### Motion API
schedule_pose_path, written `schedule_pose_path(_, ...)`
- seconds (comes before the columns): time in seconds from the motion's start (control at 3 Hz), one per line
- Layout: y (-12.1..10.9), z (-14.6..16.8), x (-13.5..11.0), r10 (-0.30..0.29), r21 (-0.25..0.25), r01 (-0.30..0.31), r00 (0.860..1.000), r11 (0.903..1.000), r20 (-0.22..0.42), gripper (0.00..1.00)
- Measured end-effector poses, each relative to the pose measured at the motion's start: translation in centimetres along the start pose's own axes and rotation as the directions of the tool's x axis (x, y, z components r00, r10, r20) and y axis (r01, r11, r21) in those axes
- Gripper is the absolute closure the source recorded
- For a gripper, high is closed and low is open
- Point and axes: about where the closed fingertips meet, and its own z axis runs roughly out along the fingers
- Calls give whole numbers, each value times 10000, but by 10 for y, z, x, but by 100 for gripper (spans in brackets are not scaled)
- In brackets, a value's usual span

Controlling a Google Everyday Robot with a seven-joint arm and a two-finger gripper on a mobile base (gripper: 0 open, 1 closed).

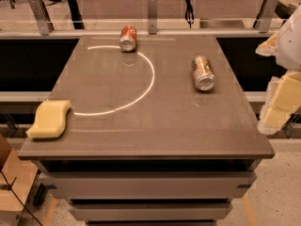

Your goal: Move coke can near sponge

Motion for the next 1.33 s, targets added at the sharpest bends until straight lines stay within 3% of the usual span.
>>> schedule_pose_path(0.33,0,0,0,0,0,0,10000,10000,2,0)
schedule_pose_path(0.67,-15,4,-17,249,181,-273,9923,9995,1216,0)
schedule_pose_path(1.0,-42,13,-51,435,212,-538,9400,9983,3384,0)
schedule_pose_path(1.33,-69,19,-81,1035,-20,-1209,8411,9927,5309,0)
